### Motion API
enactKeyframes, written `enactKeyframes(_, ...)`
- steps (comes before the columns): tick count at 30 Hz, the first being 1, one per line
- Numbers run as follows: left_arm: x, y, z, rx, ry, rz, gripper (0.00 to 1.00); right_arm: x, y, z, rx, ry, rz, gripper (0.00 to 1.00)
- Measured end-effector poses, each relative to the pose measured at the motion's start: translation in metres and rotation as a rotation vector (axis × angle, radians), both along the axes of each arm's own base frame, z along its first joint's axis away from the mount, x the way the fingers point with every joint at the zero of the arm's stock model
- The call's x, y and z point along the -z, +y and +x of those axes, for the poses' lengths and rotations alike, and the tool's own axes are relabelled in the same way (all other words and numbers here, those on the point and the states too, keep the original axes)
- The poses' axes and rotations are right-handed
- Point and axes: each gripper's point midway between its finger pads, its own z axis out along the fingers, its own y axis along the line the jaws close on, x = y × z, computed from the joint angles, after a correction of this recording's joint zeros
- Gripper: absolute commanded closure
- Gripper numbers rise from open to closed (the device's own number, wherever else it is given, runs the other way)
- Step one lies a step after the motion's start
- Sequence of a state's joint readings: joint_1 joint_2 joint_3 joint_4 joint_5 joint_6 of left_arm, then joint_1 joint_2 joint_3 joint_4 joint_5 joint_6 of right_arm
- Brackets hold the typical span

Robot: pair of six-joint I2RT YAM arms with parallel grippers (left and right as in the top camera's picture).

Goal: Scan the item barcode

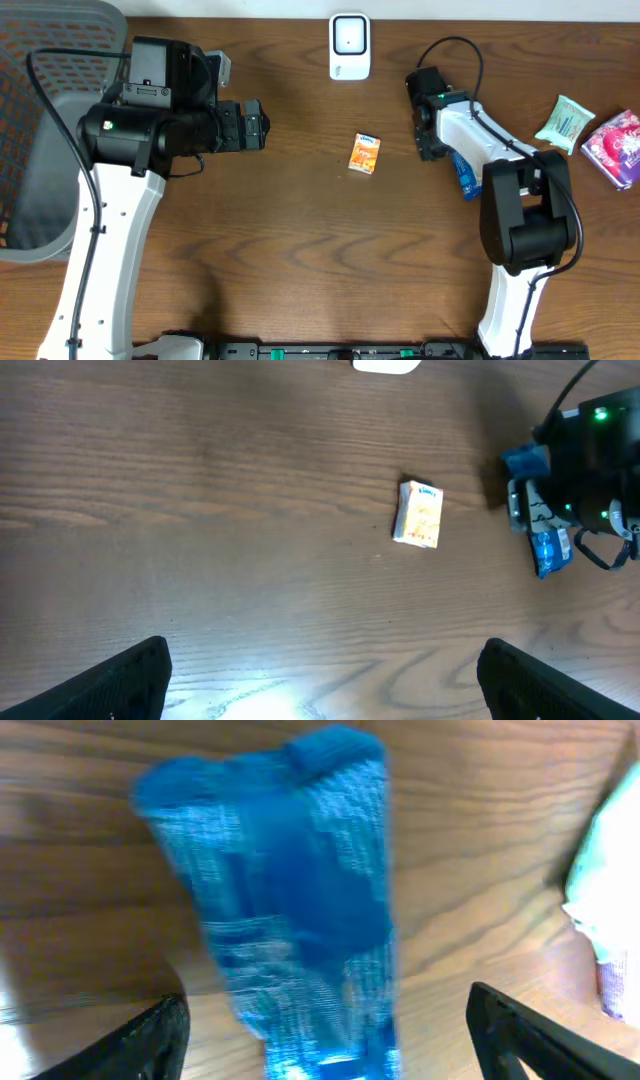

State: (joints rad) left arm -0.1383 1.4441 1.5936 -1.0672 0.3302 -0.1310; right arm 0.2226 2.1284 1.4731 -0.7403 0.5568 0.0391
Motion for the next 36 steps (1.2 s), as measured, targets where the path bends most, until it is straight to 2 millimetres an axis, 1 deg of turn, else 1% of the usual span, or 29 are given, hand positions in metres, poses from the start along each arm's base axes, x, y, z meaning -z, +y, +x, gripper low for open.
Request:
enactKeyframes(3,0.0,0.0,0.0,0.0,0.0,0.0,0.02,0.003,-0.009,-0.001,0.01,-0.015,0.016,0.29)
enactKeyframes(4,0.0,0.0,0.0,0.0,0.0,0.0,0.02,0.004,-0.011,-0.001,0.014,-0.018,0.023,0.38)
enactKeyframes(5,0.0,0.0,0.0,0.0,0.0,0.0,0.02,0.005,-0.013,-0.002,0.015,-0.021,0.033,0.63)
enactKeyframes(6,0.0,0.0,0.0,0.0,0.0,0.0,0.02,0.008,-0.014,-0.004,0.014,-0.014,0.046,0.76)
enactKeyframes(7,0.0,0.0,0.0,0.0,0.0,0.0,0.02,0.011,-0.012,-0.006,0.013,-0.007,0.063,0.81)
enactKeyframes(8,0.0,0.0,0.0,0.0,0.0,0.0,0.02,0.014,-0.013,-0.009,0.019,0.003,0.07,0.95)
enactKeyframes(9,0.0,0.0,0.0,0.0,0.0,0.0,0.02,0.017,-0.012,-0.012,0.026,0.008,0.081,0.99)
enactKeyframes(14,0.0,0.0,0.0,0.0,0.0,0.0,0.02,0.018,-0.011,-0.014,0.088,0.006,0.156,0.99)
enactKeyframes(17,0.0,0.0,0.0,0.0,0.0,0.0,0.02,0.017,-0.002,-0.019,0.123,0.053,0.284,0.99)
enactKeyframes(19,0.0,0.0,0.0,0.0,-0.001,0.0,0.02,0.014,0.011,-0.02,0.142,0.095,0.428,0.99)
enactKeyframes(20,0.0,0.0,0.0,0.0,0.0,0.0,0.02,0.011,0.031,-0.019,0.145,0.126,0.601,0.99)
enactKeyframes(21,0.0,0.0,0.0,0.0,0.0,0.0,0.02,0.008,0.039,-0.018,0.145,0.135,0.674,0.99)
enactKeyframes(22,0.0,0.0,0.0,0.0,0.0,0.0,0.02,0.003,0.056,-0.015,0.141,0.148,0.825,0.99)
enactKeyframes(24,0.0,0.0,0.0,0.0,0.0,0.0,0.02,-0.005,0.072,-0.014,0.137,0.162,0.985,0.99)
enactKeyframes(26,0.0,0.0,0.0,0.0,0.0,0.0,0.02,-0.019,0.087,-0.012,0.128,0.173,1.175,0.99)
enactKeyframes(28,0.0,0.0,0.0,0.0,0.0,0.0,0.02,-0.035,0.096,-0.007,0.108,0.157,1.344,0.99)
enactKeyframes(29,0.0,0.0,0.0,0.0,0.0,0.0,0.02,-0.041,0.098,-0.006,0.097,0.147,1.406,0.99)
enactKeyframes(31,0.0,0.0,0.0,0.0,0.0,0.0,0.02,-0.044,0.101,-0.005,0.091,0.132,1.498,0.99)
enactKeyframes(33,0.0,0.0,0.0,0.0,0.0,0.0,0.02,-0.039,0.104,-0.002,0.081,0.101,1.6,0.99)
enactKeyframes(35,0.0,0.0,0.0,0.0,0.0,0.0,0.02,-0.026,0.106,-0.004,0.118,0.114,1.719,0.98)
enactKeyframes(36,0.0,0.0,0.0,0.0,0.0,0.0,0.02,-0.018,0.102,-0.005,0.161,0.124,1.769,0.88)
